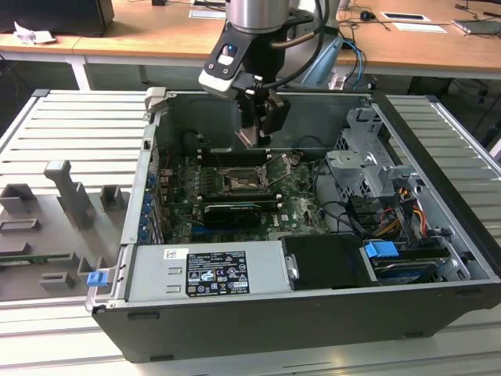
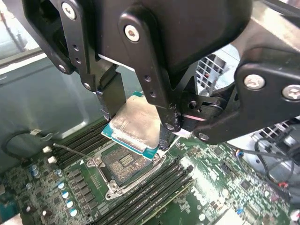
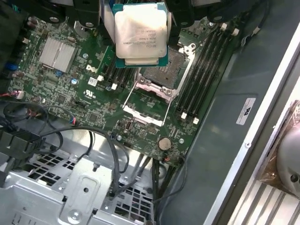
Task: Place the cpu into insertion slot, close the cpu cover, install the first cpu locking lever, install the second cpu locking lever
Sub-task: 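Place the cpu into insertion slot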
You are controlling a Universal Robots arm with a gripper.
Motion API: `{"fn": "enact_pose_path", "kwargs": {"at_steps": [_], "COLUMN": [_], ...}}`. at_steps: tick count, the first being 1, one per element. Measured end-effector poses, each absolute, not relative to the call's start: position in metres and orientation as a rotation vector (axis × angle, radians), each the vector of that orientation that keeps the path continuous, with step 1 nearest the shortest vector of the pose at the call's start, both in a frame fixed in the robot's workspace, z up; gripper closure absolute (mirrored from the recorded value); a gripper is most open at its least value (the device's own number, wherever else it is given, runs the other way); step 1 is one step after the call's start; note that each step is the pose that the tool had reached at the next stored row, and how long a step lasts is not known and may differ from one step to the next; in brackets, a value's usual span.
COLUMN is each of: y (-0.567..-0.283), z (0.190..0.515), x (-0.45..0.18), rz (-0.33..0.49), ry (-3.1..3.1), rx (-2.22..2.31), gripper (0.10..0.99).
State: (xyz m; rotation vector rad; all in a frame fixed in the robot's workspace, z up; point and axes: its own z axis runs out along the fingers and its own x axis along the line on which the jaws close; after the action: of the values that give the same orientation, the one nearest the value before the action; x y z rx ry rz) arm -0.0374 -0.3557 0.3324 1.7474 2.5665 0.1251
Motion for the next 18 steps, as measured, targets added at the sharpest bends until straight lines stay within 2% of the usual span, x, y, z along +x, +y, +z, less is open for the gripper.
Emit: {"fn": "enact_pose_path", "kwargs": {"at_steps": [18], "y": [-0.3557], "z": [0.3238], "x": [-0.0375], "rz": [0.12], "ry": [2.395], "rx": [1.965], "gripper": [0.557]}}
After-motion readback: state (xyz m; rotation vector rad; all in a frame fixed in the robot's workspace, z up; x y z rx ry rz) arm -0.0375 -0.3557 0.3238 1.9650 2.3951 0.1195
